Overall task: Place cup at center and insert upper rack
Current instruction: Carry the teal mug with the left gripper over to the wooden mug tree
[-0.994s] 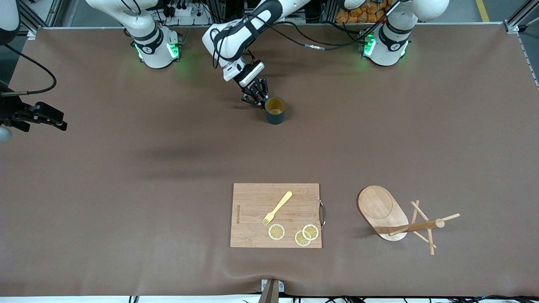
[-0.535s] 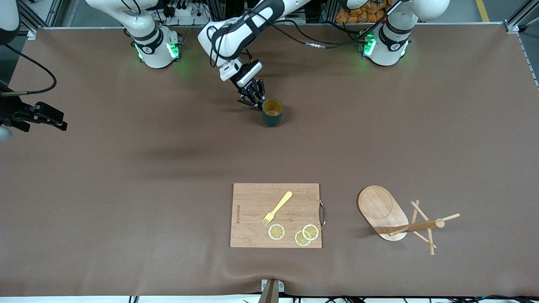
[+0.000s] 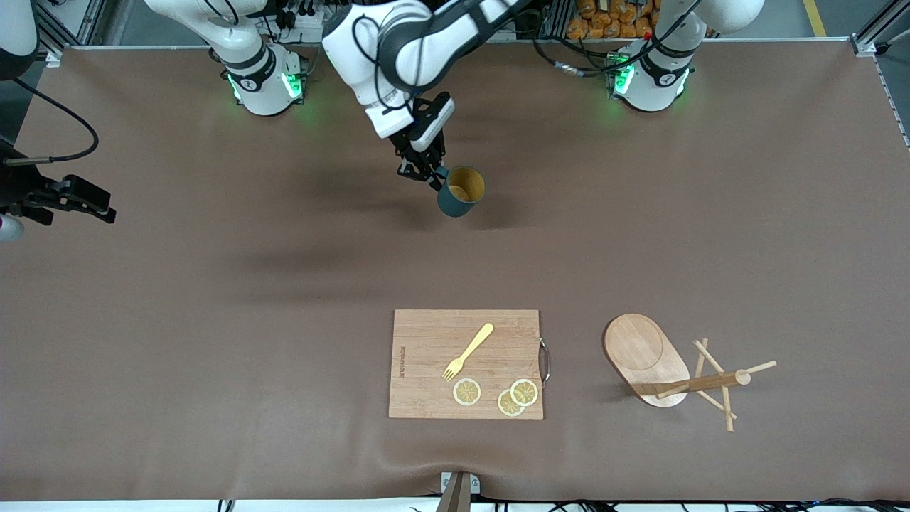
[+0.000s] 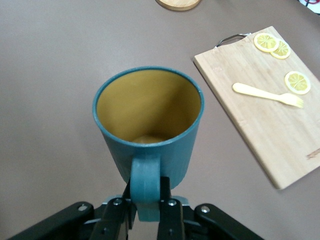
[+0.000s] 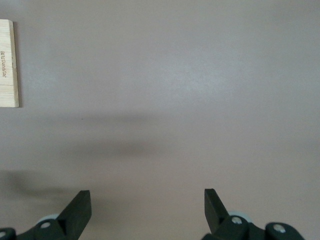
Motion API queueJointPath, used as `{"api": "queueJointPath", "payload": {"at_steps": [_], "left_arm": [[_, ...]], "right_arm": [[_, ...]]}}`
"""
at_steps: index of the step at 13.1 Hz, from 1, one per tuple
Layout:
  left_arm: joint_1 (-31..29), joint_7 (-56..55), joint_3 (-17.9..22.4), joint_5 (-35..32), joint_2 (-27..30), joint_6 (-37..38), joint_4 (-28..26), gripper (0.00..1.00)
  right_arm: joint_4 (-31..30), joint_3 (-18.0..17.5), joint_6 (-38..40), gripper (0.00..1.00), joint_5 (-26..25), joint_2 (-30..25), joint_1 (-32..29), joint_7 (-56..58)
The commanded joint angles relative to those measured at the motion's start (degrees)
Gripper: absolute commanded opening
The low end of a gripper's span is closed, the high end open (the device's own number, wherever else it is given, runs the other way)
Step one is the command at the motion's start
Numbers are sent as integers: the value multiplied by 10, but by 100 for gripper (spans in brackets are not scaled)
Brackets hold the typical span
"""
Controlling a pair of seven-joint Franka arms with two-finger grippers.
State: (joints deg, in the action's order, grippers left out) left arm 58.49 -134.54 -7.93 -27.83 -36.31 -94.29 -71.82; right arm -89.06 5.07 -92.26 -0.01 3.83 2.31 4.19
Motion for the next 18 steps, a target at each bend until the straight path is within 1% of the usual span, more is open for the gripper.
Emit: {"api": "queueJointPath", "payload": {"at_steps": [1,5,9,13,16,18], "left_arm": [[-50,51,-5,61,56,-14,-21,0],[-137,149,-5,159,107,-16,-21,0],[-228,273,-4,254,140,-17,-21,0],[-306,371,-5,333,145,-17,-21,0],[-380,457,-4,428,148,-17,-22,0],[-422,506,-4,478,148,-16,-23,0]], "right_arm": [[-12,-6,-7,100,-7,-4,-11,2],[-18,-4,-11,100,-7,-5,-19,7],[-19,-5,-14,100,-7,-5,-15,7],[-21,-5,-15,100,-7,-8,-15,7],[-20,-6,-17,100,-7,-10,-13,7],[-21,-6,-17,100,-7,-10,-17,7]]}}
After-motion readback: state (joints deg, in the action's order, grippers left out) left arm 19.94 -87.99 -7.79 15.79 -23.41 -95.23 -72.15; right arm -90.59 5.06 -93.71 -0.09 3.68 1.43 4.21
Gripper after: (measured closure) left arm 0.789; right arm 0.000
